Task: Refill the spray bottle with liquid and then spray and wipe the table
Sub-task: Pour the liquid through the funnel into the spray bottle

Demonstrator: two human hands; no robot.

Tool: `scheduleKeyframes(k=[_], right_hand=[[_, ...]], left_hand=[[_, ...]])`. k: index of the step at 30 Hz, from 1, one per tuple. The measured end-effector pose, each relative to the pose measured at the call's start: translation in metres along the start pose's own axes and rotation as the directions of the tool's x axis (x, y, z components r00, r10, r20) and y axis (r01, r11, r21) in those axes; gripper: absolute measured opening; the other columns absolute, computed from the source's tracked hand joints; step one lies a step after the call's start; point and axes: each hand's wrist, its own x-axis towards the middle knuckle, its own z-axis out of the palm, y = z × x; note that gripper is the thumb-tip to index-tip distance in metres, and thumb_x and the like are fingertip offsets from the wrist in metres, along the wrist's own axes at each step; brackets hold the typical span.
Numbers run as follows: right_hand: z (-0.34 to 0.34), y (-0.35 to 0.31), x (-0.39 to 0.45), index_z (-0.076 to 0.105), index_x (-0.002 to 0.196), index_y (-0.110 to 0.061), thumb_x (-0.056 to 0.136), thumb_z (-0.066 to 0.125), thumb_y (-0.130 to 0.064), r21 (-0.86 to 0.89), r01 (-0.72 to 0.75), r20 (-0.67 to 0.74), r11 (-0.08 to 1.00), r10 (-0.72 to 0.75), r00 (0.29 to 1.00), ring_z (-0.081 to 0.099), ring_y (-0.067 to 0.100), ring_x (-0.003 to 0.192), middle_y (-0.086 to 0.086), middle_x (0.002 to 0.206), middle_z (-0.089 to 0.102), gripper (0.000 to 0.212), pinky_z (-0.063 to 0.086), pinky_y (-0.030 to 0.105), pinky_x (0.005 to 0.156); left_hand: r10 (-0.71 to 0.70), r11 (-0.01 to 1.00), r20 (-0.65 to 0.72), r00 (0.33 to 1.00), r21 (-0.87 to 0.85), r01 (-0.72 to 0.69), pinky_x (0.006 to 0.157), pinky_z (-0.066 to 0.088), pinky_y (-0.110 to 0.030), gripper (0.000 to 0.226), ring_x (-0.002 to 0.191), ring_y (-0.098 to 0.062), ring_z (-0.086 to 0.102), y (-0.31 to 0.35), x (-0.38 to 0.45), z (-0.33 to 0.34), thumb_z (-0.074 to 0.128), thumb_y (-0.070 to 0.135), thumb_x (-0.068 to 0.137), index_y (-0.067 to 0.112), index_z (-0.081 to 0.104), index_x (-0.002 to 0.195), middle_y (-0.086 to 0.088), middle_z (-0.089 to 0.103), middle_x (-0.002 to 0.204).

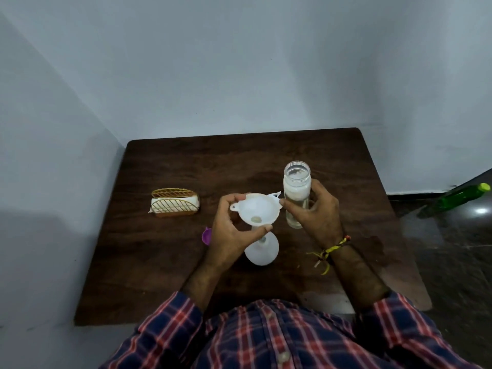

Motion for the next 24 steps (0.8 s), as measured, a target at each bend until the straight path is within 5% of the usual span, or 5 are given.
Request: scheduleKeyframes(k=[6, 12, 18, 21, 24], right_hand=[[-0.013, 0.004, -0.010, 0.067, 0.111, -0.014, 0.069, 0.091, -0.028, 0.021, -0.018, -0.029, 1.000, 0.018, 0.999, 0.068, 0.004, 0.097, -0.008, 0.104, 0.072, 0.050, 0.055, 0.019, 0.083], [-0.014, 0.001, -0.021, 0.067, 0.114, -0.014, 0.068, 0.091, -0.028, 0.036, -0.013, -0.018, 0.999, 0.013, 1.000, 0.066, 0.000, 0.096, -0.011, 0.105, 0.071, 0.053, 0.051, 0.010, 0.082], [-0.017, -0.003, -0.025, 0.066, 0.117, -0.017, 0.069, 0.091, -0.029, 0.034, 0.010, 0.028, 0.999, -0.011, 1.000, 0.067, 0.002, 0.101, -0.012, 0.108, 0.072, 0.054, 0.057, 0.026, 0.087], [-0.018, -0.004, -0.028, 0.063, 0.124, -0.020, 0.072, 0.088, -0.028, -0.006, 0.054, 0.110, 0.999, -0.053, 0.993, 0.066, 0.005, 0.107, -0.012, 0.116, 0.069, 0.058, 0.057, 0.034, 0.093], [-0.018, 0.000, -0.034, 0.056, 0.125, -0.022, 0.074, 0.087, -0.031, -0.100, 0.086, 0.164, 0.991, -0.069, 0.984, 0.066, 0.012, 0.106, -0.010, 0.117, 0.068, 0.061, 0.057, 0.040, 0.089]], left_hand=[[-0.214, 0.954, -0.102, 0.971, -0.236, 0.186, 0.082, 0.058, -0.036, 0.072, 0.111, -0.023, 0.064, -0.008, -0.023, 0.007, 0.093, 0.028, 0.053, 0.017, 0.057, 0.114, -0.002, 0.065, 0.117], [-0.196, 0.961, -0.114, 0.974, -0.219, 0.168, 0.086, 0.058, -0.041, 0.076, 0.114, -0.022, 0.062, -0.014, -0.025, 0.010, 0.095, 0.032, 0.051, 0.019, 0.057, 0.115, -0.003, 0.062, 0.121], [-0.139, 0.981, -0.004, 0.990, -0.138, 0.137, 0.090, 0.057, -0.038, 0.096, 0.120, -0.017, 0.058, -0.019, -0.033, 0.009, 0.094, 0.014, 0.057, 0.032, 0.042, 0.136, 0.003, 0.059, 0.130], [-0.092, 0.996, 0.036, 0.995, -0.018, 0.093, 0.098, 0.052, -0.044, 0.107, 0.127, -0.012, 0.052, -0.022, -0.035, 0.009, 0.095, 0.027, 0.057, 0.038, 0.034, 0.145, 0.010, 0.056, 0.135], [0.001, 0.995, 0.034, 0.999, 0.103, -0.005, 0.101, 0.049, -0.031, 0.098, 0.127, -0.003, 0.049, -0.019, -0.037, 0.011, 0.094, 0.034, 0.057, 0.030, 0.044, 0.142, 0.015, 0.053, 0.137]])
